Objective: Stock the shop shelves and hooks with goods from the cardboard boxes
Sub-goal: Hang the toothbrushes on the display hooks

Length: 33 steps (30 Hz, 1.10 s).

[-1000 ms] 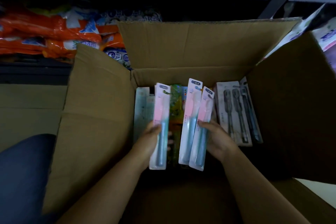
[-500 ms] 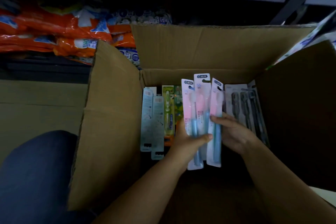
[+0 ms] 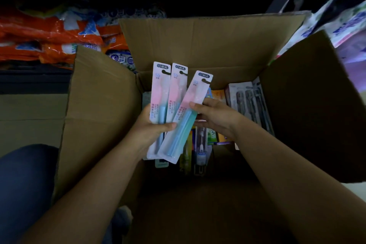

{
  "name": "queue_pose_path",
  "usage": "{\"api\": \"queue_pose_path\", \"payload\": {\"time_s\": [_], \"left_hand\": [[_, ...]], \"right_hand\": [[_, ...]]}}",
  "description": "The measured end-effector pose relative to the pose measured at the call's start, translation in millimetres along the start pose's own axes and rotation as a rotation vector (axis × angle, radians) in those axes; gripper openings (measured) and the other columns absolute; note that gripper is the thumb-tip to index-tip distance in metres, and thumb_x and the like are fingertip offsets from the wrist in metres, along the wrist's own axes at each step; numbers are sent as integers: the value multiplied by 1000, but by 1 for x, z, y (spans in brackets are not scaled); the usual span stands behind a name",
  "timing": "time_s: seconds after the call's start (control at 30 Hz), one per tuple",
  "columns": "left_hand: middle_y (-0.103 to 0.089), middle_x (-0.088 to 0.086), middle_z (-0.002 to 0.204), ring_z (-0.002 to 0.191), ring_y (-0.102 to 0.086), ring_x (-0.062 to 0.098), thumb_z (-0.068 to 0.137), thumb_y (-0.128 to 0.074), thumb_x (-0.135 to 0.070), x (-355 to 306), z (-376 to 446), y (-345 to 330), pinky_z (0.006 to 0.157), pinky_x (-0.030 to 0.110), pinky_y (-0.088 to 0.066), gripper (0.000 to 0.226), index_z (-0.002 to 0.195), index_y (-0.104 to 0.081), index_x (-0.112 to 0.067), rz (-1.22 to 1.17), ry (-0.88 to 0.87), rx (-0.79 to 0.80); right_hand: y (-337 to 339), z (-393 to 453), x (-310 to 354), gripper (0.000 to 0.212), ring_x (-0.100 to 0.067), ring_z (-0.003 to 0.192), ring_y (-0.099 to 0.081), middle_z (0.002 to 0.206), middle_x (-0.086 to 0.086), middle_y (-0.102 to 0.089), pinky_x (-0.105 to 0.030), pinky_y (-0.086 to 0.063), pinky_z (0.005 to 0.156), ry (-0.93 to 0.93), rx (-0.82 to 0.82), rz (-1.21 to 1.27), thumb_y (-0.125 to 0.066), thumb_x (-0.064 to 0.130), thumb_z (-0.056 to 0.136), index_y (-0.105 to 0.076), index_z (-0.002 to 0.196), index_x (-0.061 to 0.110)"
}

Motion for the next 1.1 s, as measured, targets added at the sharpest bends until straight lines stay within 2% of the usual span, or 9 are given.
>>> {"api": "queue_pose_path", "payload": {"time_s": [0.13,0.3,0.43,0.53,0.7,0.8,0.9,1.0,1.1], "left_hand": [[-73,-2,98,91,-70,12,76,-67,12,-9,-4,8,72,23,-57,44,106,-61,-19,21,10,43],[-68,9,116,108,-64,25,75,-71,4,-6,-5,9,96,44,-50,52,123,-57,-13,-11,103,58],[-64,13,121,112,-61,31,72,-74,-3,-7,-3,4,99,51,-46,60,128,-54,-13,-66,148,109],[-65,13,119,109,-63,31,75,-70,-3,-8,-2,4,94,48,-50,55,126,-55,-16,-111,160,131],[-66,13,117,107,-64,31,64,-81,-8,-6,-8,5,90,47,-52,69,126,-54,-16,-125,135,108],[-70,8,110,99,-68,24,70,-70,1,-3,-12,11,82,37,-56,52,118,-59,-16,-123,93,56],[-74,0,93,84,-71,17,76,-64,11,-1,-16,21,70,31,-58,43,106,-62,-20,-127,78,39],[-74,2,96,89,-71,21,64,-74,2,0,-18,24,67,29,-58,52,109,-61,-17,-106,79,45],[-71,6,106,95,-69,24,63,-72,-3,2,-18,23,71,31,-57,58,117,-57,-15,-102,88,2]], "right_hand": [[-6,5,12,20,-20,105,-65,113,-5,-69,-36,-54,90,-22,-9,-17,-55,19,96,-60,115,14],[-7,6,10,22,-22,106,-65,116,-9,-66,-33,-56,85,-15,-28,33,-53,12,96,-58,117,9],[-5,5,12,28,-20,103,-66,117,-11,-66,-28,-58,79,-9,-27,75,-53,10,96,-56,123,2],[-6,7,16,31,-22,105,-66,118,-12,-66,-29,-57,84,-1,-22,45,-55,10,95,-56,124,-1],[-16,8,13,29,-21,102,-67,115,-12,-68,-27,-57,83,41,-39,32,-57,12,94,-59,120,1],[-7,4,-1,29,-22,103,-67,112,-9,-69,-30,-55,87,14,-84,84,-56,20,96,-59,121,7],[16,-7,-23,25,-20,99,-67,109,-8,-68,-28,-53,79,-42,-243,118,-54,27,97,-60,116,12],[32,-15,-43,20,-16,94,-64,104,-2,-67,-25,-50,74,-77,-318,103,-53,26,97,-58,113,15],[35,-15,-52,20,-15,95,-64,102,-1,-68,-25,-50,72,-52,-330,105,-54,24,97,-59,114,14]]}}
Point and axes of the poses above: each hand's wrist, its own z-axis towards the middle knuckle, its own y-axis out of the back of the hand, x = y × z, the point moved 1 cm from there along z, towards the middle knuckle
